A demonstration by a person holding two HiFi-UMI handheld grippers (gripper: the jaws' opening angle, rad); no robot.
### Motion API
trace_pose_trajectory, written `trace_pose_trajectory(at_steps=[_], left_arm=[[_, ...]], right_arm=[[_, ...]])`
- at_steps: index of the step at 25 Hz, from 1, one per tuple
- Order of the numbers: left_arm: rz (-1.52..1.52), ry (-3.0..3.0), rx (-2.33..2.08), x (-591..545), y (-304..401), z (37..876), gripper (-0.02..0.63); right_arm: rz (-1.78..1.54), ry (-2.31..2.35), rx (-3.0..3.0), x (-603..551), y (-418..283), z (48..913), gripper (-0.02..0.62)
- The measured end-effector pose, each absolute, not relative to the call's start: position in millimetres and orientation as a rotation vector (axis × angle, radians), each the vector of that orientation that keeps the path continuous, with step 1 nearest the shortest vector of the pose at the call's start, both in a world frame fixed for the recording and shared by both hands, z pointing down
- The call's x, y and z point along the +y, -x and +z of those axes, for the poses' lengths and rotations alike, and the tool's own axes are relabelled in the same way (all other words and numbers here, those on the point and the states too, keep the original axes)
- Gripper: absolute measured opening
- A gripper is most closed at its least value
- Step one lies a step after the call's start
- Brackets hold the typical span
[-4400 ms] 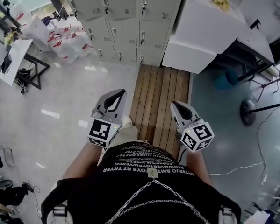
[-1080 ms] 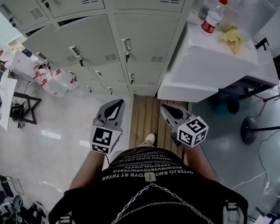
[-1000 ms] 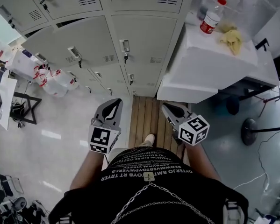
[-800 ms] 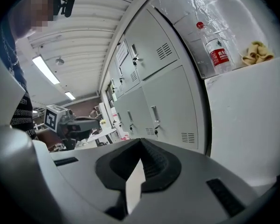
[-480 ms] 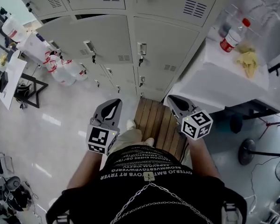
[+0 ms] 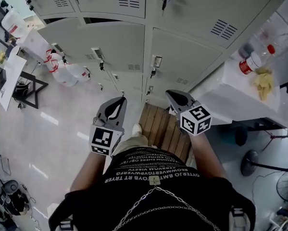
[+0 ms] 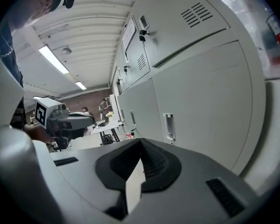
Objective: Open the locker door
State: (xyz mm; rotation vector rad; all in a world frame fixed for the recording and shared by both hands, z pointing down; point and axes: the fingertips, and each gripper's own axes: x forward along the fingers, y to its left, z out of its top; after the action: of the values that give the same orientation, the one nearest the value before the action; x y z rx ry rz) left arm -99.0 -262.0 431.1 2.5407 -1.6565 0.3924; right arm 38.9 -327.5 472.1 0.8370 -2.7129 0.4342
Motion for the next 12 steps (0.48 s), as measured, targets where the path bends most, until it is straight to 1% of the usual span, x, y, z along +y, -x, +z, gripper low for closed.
trace_pose_trajectory(at_steps=[8,12], left_arm=[[0.420,-2.487,-1.665,-310,136,448,0.005],[0.413,-2.476,-1.663,-333,148,453,0.005]], right_arm=[[0.467,-0.807,-2.705,-379,1,481,0.019],[0.492,-0.836,-2.688,-406,15,490,0.064]])
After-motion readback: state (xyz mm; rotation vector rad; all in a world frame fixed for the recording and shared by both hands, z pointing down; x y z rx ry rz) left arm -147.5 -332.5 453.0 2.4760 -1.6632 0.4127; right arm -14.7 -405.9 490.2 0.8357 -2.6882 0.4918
